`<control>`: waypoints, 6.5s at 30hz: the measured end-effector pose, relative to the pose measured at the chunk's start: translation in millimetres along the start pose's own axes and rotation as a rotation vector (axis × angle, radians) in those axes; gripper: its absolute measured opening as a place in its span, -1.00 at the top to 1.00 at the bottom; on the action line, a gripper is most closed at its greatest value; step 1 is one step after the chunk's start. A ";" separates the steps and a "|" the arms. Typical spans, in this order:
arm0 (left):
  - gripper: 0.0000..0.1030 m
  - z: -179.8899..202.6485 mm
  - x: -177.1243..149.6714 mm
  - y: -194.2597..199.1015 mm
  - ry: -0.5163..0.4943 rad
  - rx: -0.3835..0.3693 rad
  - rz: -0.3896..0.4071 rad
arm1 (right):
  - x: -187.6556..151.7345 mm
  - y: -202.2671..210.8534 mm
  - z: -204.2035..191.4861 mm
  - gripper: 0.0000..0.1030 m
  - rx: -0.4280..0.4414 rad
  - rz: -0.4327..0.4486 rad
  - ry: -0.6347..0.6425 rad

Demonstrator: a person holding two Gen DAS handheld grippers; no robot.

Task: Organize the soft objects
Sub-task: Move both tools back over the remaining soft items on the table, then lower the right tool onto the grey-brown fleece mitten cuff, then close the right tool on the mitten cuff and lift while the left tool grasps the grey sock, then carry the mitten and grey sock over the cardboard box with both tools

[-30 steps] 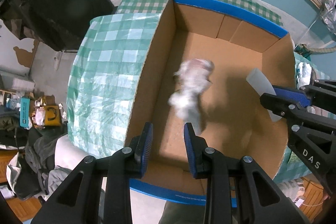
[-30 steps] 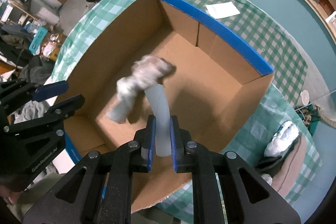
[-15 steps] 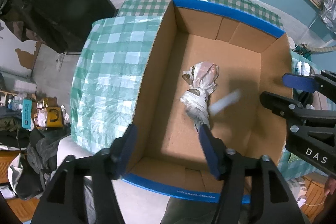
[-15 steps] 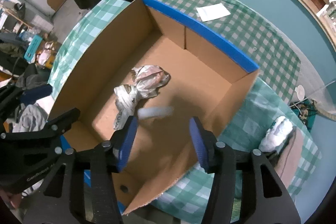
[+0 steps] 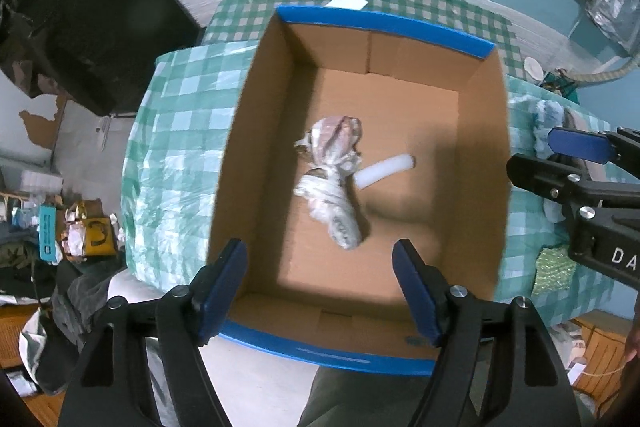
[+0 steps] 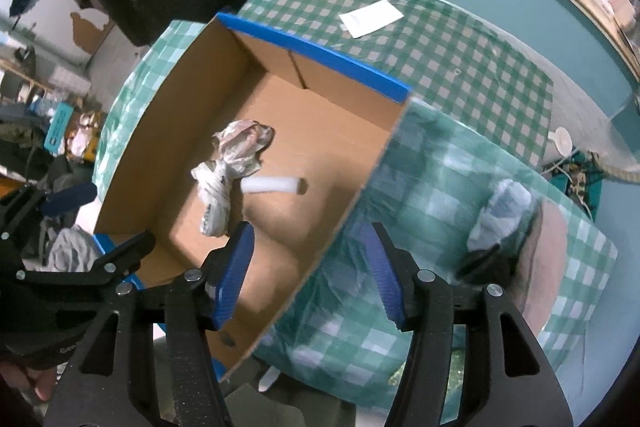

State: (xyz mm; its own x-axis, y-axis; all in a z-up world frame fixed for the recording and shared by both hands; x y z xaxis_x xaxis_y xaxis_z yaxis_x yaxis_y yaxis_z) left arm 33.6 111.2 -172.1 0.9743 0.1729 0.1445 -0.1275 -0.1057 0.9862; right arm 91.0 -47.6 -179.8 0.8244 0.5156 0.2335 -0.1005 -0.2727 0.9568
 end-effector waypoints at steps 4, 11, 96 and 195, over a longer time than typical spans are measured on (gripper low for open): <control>-0.49 18.0 -3.1 3.9 -0.036 -0.005 0.006 | -11.7 8.7 15.0 -0.14 -0.003 0.006 -0.035; -0.50 48.9 -9.2 7.7 -0.088 -0.013 0.006 | -40.1 21.6 42.6 -0.15 -0.017 0.007 -0.096; -0.52 271.2 -34.5 -58.9 -0.346 -0.076 -0.122 | -197.4 -69.3 221.3 -0.20 -0.076 -0.150 -0.300; 0.57 189.4 -45.8 26.1 -0.279 -0.113 0.029 | -146.8 90.3 125.4 0.64 -0.056 0.061 -0.144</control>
State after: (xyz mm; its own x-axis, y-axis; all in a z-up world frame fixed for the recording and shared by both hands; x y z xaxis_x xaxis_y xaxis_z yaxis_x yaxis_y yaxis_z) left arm 20.9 -84.9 -168.3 0.9814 -0.1061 0.1600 -0.1603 0.0060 0.9870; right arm 30.7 -249.8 -149.4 0.8866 0.3768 0.2681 -0.1801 -0.2526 0.9507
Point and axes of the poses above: each gripper's, at about its wrist camera, not at the fingertips, and y roughly against the way its jaws point, z to its right, x to its top, the point moved 4 cm from there along -y, roughly the way its jaws point, and after that the axes turned 11 degrees about y, right-handed, at the moved point
